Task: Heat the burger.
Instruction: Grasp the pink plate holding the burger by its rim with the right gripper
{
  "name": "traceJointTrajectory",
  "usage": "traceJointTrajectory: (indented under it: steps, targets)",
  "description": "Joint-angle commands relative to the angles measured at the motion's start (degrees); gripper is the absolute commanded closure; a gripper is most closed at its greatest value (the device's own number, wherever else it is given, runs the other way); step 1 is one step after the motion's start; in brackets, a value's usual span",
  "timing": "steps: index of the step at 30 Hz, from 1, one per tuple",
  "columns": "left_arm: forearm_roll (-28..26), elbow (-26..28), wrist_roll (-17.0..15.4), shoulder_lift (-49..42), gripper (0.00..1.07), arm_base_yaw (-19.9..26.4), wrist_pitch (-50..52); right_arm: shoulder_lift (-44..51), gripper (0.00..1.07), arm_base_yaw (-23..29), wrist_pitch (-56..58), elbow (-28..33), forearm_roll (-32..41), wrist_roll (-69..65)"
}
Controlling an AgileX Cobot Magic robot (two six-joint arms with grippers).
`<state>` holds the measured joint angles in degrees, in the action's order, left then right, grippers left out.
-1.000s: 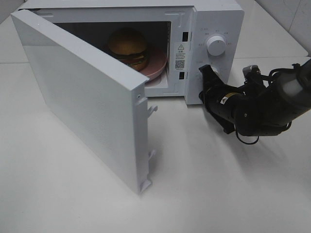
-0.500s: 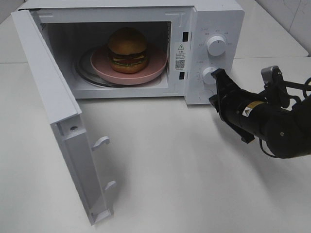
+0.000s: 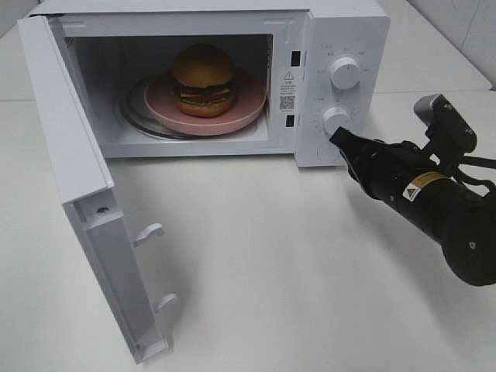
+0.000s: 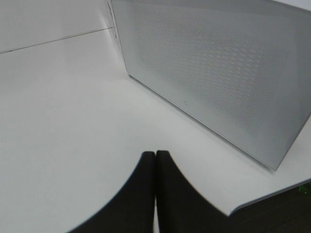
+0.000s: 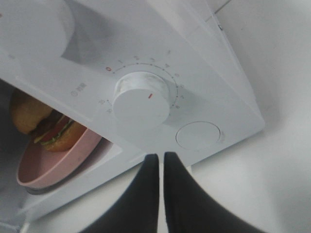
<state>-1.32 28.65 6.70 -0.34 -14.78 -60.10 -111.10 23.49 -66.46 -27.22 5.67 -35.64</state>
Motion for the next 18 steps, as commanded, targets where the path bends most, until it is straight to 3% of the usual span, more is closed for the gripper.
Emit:
traceJointTrajectory:
  steps: [1,9,18]
  targets:
    - [-0.29,-0.17,-0.17,-1.15,1.06,0.29,0.86,0.52,1.03,-0.23,-0.52,0.23,-0.74,12.43]
    - [-0.29,-0.17,-0.17,-1.15,1.06,0.29,0.86,0.52,1.00,-0.23,0.97,0.23,-7.05,30.71]
    - [-0.29,-0.17,-0.17,-1.15,1.06,0.29,0.86,0.52,0.98,-0.23,6.93,0.23,-7.79,36.44]
